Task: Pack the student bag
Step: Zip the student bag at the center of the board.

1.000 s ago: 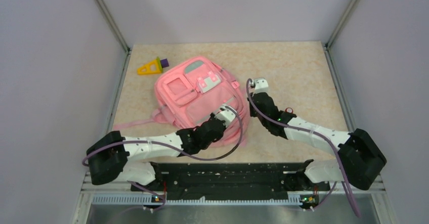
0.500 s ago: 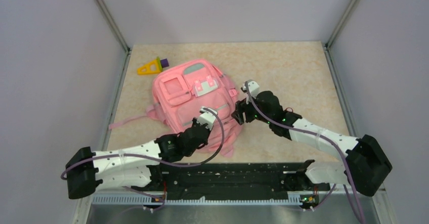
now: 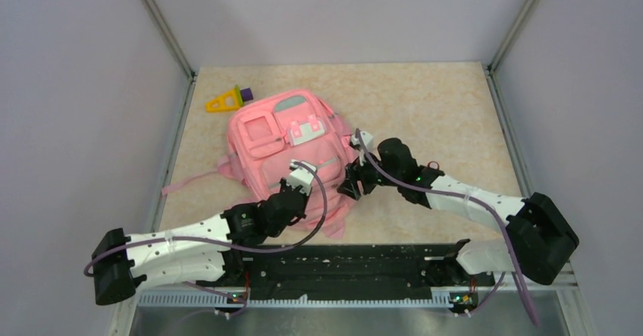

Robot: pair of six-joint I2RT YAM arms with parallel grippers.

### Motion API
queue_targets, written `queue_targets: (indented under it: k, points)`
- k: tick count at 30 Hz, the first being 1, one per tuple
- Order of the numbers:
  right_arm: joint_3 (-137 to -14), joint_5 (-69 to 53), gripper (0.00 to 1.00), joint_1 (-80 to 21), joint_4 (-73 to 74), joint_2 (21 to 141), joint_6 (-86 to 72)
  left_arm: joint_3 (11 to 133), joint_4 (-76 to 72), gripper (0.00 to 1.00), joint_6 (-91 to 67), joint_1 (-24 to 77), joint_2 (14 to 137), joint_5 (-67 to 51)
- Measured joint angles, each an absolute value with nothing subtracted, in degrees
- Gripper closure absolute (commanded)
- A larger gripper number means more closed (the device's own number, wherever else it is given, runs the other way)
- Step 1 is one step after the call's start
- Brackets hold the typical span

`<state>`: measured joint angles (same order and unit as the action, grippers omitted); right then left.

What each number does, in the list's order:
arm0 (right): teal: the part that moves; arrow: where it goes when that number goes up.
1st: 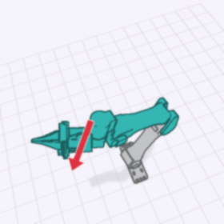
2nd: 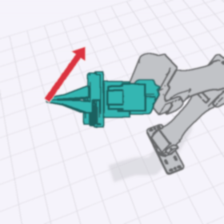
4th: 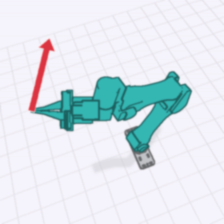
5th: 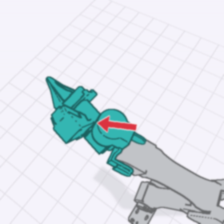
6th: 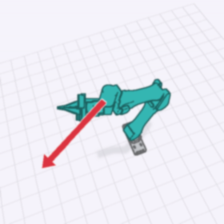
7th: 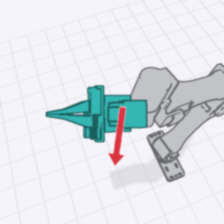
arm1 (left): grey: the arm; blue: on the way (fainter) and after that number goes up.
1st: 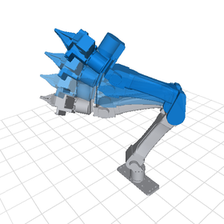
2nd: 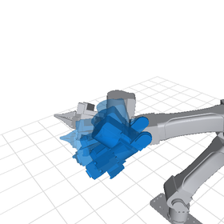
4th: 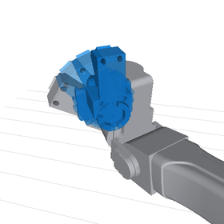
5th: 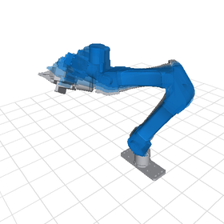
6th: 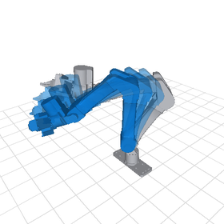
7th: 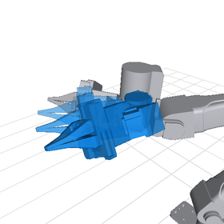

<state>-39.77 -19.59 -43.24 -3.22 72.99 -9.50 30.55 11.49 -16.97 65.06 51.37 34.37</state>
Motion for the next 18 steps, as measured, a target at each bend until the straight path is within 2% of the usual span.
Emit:
queue_targets:
  k: [6, 9, 12, 18]
  points:
    - [-39.8, -19.6, 0.58, -44.1, -3.5, 75.9, -8.9, 30.5, 11.6, 1.0, -18.0, 65.3, 51.4, 34.3]
    - [-39.9, -19.5, 0.77, -44.5, -3.9, 76.8, -8.8, 30.5, 11.7, 1.0, -18.1, 65.3, 51.4, 34.3]
    - [-39.9, -19.4, 1.0, -45.0, -4.3, 77.4, -9.0, 30.5, 11.7, 1.0, -18.1, 65.4, 51.4, 34.4]
    - [-39.9, -16.5, 1.0, -46.5, -3.3, 77.5, -9.6, 30.5, 11.8, 1.0, -18.2, 65.3, 51.4, 35.7]
